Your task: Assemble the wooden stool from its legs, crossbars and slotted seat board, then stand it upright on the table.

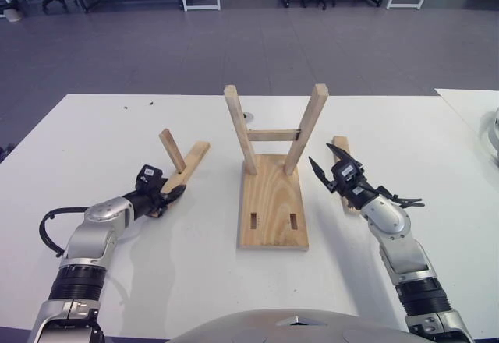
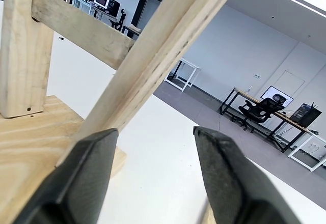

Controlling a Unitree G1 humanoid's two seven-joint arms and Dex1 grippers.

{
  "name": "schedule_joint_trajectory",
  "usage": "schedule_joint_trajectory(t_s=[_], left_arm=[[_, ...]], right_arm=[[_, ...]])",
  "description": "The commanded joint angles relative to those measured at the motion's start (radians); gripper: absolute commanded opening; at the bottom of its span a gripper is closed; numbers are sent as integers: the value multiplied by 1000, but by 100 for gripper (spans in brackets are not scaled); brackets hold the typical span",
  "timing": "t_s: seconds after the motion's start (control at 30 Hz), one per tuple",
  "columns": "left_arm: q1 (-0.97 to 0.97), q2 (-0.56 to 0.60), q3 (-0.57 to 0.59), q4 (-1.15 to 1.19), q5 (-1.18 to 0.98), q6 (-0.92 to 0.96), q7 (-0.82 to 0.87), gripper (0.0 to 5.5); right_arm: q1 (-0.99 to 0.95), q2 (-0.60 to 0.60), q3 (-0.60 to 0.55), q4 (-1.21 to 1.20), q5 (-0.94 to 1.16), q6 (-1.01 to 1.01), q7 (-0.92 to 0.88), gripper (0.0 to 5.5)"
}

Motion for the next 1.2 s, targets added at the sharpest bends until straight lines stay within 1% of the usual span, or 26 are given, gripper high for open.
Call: schedule_joint_trajectory(t_s=[0.03, 0.13, 0.17, 0.27, 0.33, 0.43, 0.53, 0.57, 0.63, 0.73, 0.83, 0.97, 1.1, 1.2], left_arm=[[15, 6, -2, 6, 23, 22, -3, 326], [19, 8, -6, 29, 51, -19, 3, 292], [22, 11, -7, 44, 62, -38, 3, 268], [25, -13, 25, 87, 47, -72, -1, 217], [21, -29, 51, 94, 19, -84, -11, 202], [9, -32, 120, 109, -7, -136, -1, 202], [-31, -45, 266, -13, -145, -190, -27, 202], [-46, -46, 308, -73, -204, -189, -44, 202], [-93, -17, 352, -198, -279, -181, -64, 202], [-179, 27, 321, -335, -299, -145, -53, 202], [-259, 28, 256, -439, -301, -110, -34, 202], [-306, 26, 172, -521, -281, -77, -21, 202], [-324, 28, 124, -555, -267, -67, -32, 202], [-321, 39, 88, -571, -257, -55, -51, 202]], right_arm=[[2, 8, 5, 14, -7, -3, -10, 275], [-5, 10, 2, 20, -6, 8, -12, 275], [-9, 13, -5, 19, 6, 21, -11, 275], [-33, 25, -44, -1, 86, 96, 8, 275], [-61, 24, -82, -29, 162, 169, 28, 275], [-120, 14, -141, -135, 332, 323, 79, 275], [-240, 17, -216, -252, 582, 540, 87, 275], [-286, 29, -230, -267, 650, 600, 78, 275], [-432, 110, -257, -277, 848, 722, 2, 275], [-654, 214, -294, -235, 1067, 820, -141, 275], [-795, 301, -303, -170, 1183, 862, -262, 275], [-839, 353, -321, -122, 1272, 882, -358, 275], [-815, 409, -320, -117, 1326, 874, -428, 275], [-811, 425, -313, -126, 1342, 869, -441, 275]])
